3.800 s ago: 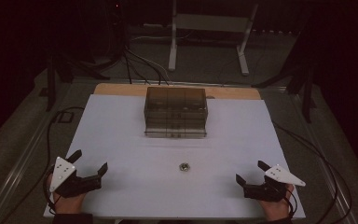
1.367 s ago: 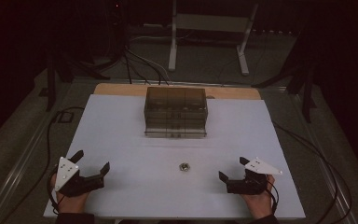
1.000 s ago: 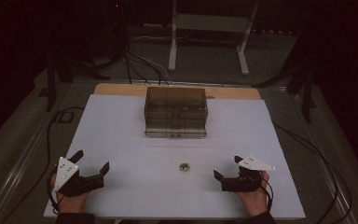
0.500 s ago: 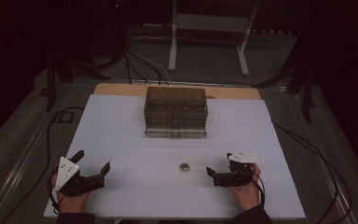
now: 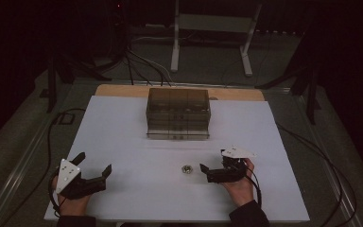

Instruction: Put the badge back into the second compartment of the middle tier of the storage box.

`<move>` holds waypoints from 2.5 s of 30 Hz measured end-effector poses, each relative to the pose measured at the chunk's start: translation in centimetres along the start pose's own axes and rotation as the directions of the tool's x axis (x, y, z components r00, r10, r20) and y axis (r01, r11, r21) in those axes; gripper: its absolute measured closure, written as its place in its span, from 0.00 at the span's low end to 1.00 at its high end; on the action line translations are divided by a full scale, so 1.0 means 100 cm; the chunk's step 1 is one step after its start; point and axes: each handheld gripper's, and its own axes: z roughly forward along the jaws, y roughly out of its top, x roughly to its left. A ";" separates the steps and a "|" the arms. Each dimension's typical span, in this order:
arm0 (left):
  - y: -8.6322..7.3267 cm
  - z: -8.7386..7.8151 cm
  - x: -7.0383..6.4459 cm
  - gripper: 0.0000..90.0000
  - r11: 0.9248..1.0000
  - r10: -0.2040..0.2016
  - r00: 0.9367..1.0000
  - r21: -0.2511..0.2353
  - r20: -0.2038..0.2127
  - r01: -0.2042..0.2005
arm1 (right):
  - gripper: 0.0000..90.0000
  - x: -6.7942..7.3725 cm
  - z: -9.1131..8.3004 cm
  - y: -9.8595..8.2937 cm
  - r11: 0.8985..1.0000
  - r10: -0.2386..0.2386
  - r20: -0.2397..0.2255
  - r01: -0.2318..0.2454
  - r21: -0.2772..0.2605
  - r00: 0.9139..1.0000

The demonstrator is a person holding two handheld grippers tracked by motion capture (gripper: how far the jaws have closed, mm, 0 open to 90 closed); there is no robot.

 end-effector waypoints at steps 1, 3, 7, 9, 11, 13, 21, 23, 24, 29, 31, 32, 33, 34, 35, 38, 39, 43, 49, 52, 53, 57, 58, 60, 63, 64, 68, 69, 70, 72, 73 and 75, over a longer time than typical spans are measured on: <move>0.000 0.000 0.000 0.00 1.000 0.000 1.000 -0.001 0.000 0.000 | 0.00 0.001 0.001 0.001 1.000 -0.001 0.000 0.001 0.001 1.000; 0.000 0.000 0.000 0.00 1.000 0.000 1.000 -0.001 0.000 0.000 | 0.00 0.003 0.005 0.003 1.000 0.001 -0.005 -0.001 0.004 1.000; 0.000 0.000 0.000 0.00 1.000 0.000 1.000 0.000 0.001 0.000 | 0.00 0.006 0.013 0.008 1.000 0.005 -0.024 -0.005 0.018 1.000; 0.000 0.000 0.000 0.00 1.000 0.000 1.000 0.000 0.002 0.000 | 0.00 0.007 0.014 0.008 1.000 0.004 -0.028 -0.004 0.018 1.000; 0.000 0.000 0.000 0.00 1.000 0.000 1.000 -0.001 0.002 0.000 | 0.00 0.009 0.017 0.010 1.000 0.003 -0.030 -0.002 0.019 1.000; 0.000 0.001 0.000 0.00 1.000 0.001 1.000 0.000 0.003 -0.001 | 0.00 0.013 0.023 0.013 1.000 -0.001 -0.031 0.002 0.024 1.000; 0.000 0.000 0.000 0.00 1.000 0.000 1.000 -0.003 0.003 0.000 | 0.02 0.018 0.036 0.018 0.999 -0.008 -0.034 0.009 0.045 0.999; 0.000 0.000 0.000 0.00 1.000 0.000 1.000 -0.003 0.004 0.000 | 0.04 0.019 0.040 0.019 0.999 -0.013 -0.036 0.015 0.051 0.999; 0.000 0.000 0.000 0.00 1.000 0.000 1.000 -0.002 0.004 0.000 | 0.07 0.020 0.042 0.018 0.998 -0.011 -0.027 0.013 0.058 1.000; 0.000 0.000 0.000 0.00 1.000 0.000 1.000 -0.002 0.005 0.000 | 0.21 0.023 0.048 0.014 0.995 -0.013 -0.036 0.016 0.097 0.999; 0.000 0.000 0.000 0.00 1.000 0.000 1.000 -0.002 0.005 0.000 | 0.24 0.023 0.049 0.013 0.994 -0.017 -0.038 0.021 0.107 0.999; 0.000 0.000 0.000 0.00 1.000 0.000 1.000 -0.002 0.005 0.000 | 0.24 0.024 0.050 0.012 0.993 -0.020 -0.040 0.024 0.117 0.999; 0.000 0.000 0.000 0.00 1.000 0.001 1.000 -0.002 0.005 -0.001 | 0.27 0.024 0.050 0.012 0.993 -0.020 -0.040 0.024 0.117 0.999; 0.000 0.000 0.000 0.00 1.000 0.001 1.000 -0.002 0.006 -0.001 | 0.33 0.026 0.052 0.010 0.991 -0.025 -0.042 0.030 0.133 0.999; 0.000 0.000 0.000 0.00 1.000 0.001 1.000 -0.003 0.006 -0.001 | 0.36 0.027 0.052 0.010 0.990 -0.028 -0.040 0.033 0.139 0.999; 0.000 0.000 0.000 0.00 1.000 0.000 1.000 -0.002 0.007 0.000 | 0.42 0.029 0.054 0.007 0.986 -0.033 -0.059 0.042 0.164 0.998; 0.000 0.000 0.000 0.00 1.000 0.000 1.000 -0.002 0.007 0.000 | 0.42 0.029 0.054 0.007 0.986 -0.033 -0.059 0.042 0.164 0.998; 0.000 0.000 0.000 0.00 1.000 0.000 1.000 -0.002 0.006 0.000 | 0.52 0.034 0.058 0.002 0.978 -0.040 -0.086 0.057 0.202 0.995; -0.001 0.001 -0.001 0.00 1.000 0.000 1.000 -0.001 0.009 0.000 | 0.61 0.037 0.058 0.000 0.971 -0.047 -0.110 0.071 0.228 0.993; -0.001 0.001 -0.001 0.00 1.000 0.000 1.000 -0.002 0.009 0.000 | 0.67 0.039 0.058 -0.001 0.968 -0.050 -0.123 0.078 0.237 0.991; -0.001 0.001 -0.001 0.00 1.000 -0.001 1.000 -0.002 0.009 0.001 | 0.69 0.040 0.057 -0.002 0.969 -0.044 -0.127 0.074 0.237 0.991; -0.001 0.001 -0.001 0.00 1.000 -0.002 1.000 -0.001 0.009 0.002 | 0.73 0.040 0.055 -0.002 0.969 -0.037 -0.128 0.067 0.237 0.991; -0.001 0.001 -0.001 0.00 1.000 -0.002 1.000 0.000 0.009 0.002 | 0.74 0.040 0.054 -0.002 0.970 -0.033 -0.131 0.063 0.235 0.991; -0.001 0.001 -0.001 0.00 1.000 0.000 1.000 0.001 0.006 0.000 | 0.76 0.041 0.052 -0.001 0.971 -0.037 -0.147 0.070 0.230 0.988; -0.001 0.001 -0.001 0.00 1.000 0.001 1.000 0.000 0.005 -0.001 | 0.80 0.044 0.048 -0.001 0.973 -0.052 -0.151 0.084 0.213 0.987; -0.001 0.001 -0.001 0.00 1.000 0.001 1.000 0.001 0.005 -0.001 | 0.82 0.045 0.047 0.000 0.974 -0.058 -0.156 0.091 0.209 0.986; 0.000 0.001 -0.001 0.00 1.000 0.003 1.000 0.000 0.005 -0.003 | 0.91 0.049 0.040 0.002 0.973 -0.084 -0.179 0.119 0.196 0.980; 0.000 0.001 -0.001 0.00 1.000 0.002 1.000 0.000 0.003 -0.002 | 0.91 0.050 0.039 0.002 0.972 -0.089 -0.183 0.125 0.200 0.979; -0.001 0.001 -0.001 0.00 1.000 0.001 1.000 0.000 0.003 -0.001 | 0.91 0.051 0.039 0.001 0.969 -0.095 -0.184 0.133 0.208 0.978; -0.001 0.001 -0.001 0.00 1.000 0.000 1.000 0.000 0.002 0.000 | 0.92 0.053 0.039 -0.001 0.963 -0.117 -0.179 0.156 0.222 0.977; -0.001 0.001 -0.001 0.00 1.000 0.000 1.000 0.000 0.002 0.000 | 0.92 0.053 0.039 -0.001 0.963 -0.117 -0.179 0.156 0.222 0.977; -0.001 0.001 -0.001 0.00 1.000 0.002 1.000 0.001 0.003 -0.002 | 0.95 0.057 0.040 -0.003 0.955 -0.137 -0.193 0.181 0.234 0.972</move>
